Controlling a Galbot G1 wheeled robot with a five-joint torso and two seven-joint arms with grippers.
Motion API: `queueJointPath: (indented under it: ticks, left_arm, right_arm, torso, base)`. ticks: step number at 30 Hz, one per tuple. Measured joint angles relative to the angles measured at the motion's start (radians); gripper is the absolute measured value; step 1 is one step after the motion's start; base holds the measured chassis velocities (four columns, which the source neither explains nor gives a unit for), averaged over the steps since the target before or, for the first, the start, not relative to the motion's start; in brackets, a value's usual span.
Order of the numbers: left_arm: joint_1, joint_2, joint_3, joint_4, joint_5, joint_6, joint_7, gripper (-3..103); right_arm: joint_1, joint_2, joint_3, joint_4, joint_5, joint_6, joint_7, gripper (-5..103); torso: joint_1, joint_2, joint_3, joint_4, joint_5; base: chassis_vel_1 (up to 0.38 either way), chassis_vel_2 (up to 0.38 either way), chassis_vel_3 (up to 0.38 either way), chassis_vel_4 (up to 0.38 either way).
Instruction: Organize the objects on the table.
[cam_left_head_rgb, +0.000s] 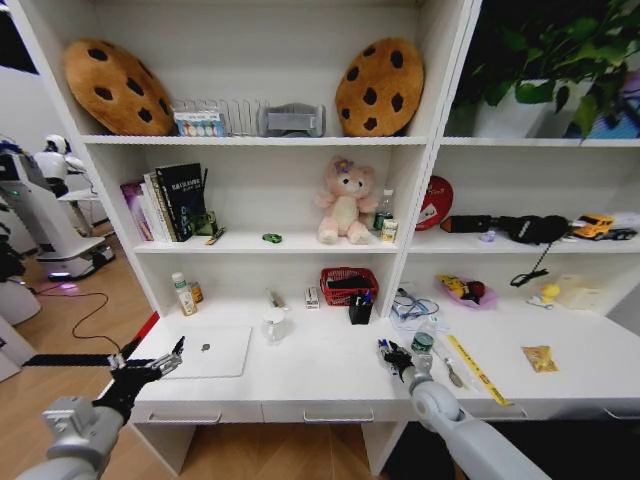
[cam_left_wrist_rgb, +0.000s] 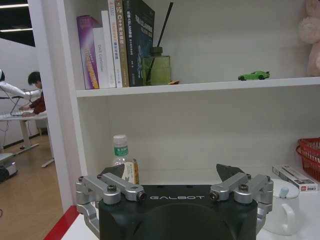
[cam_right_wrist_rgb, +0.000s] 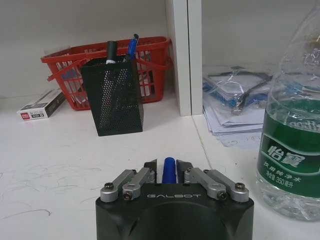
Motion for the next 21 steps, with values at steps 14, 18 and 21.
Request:
queueJointPath:
  ticks: [14, 18, 21]
  left_arm:
    - [0.0, 0.0, 0.0, 0.0, 0.0, 0.0, 0.0, 100]
    - [0.0, 0.0, 0.0, 0.0, 0.0, 0.0, 0.0, 100]
    - [0.0, 0.0, 0.0, 0.0, 0.0, 0.0, 0.0, 100]
  right_arm:
    - [0.002, -0.003, -0.003, 0.009, -0.047, 0.056, -0.019, 0]
    - [0.004, -0.004, -0.002, 0.023, -0.041, 0.058, -0.009, 0]
    - [0.004, -0.006, -0.001, 0.024, -0.041, 0.059, -0.008, 0]
  torso:
    - [0.0, 0.0, 0.0, -0.0001, 0.0001]
    - [0.0, 0.0, 0.0, 0.0001, 0.0]
    - [0.0, 0.0, 0.0, 0.0, 0.0]
  base:
    - [0.0, 0.0, 0.0, 0.0]
    - [0.0, 0.0, 0.0, 0.0]
    - [0.0, 0.0, 0.0, 0.0]
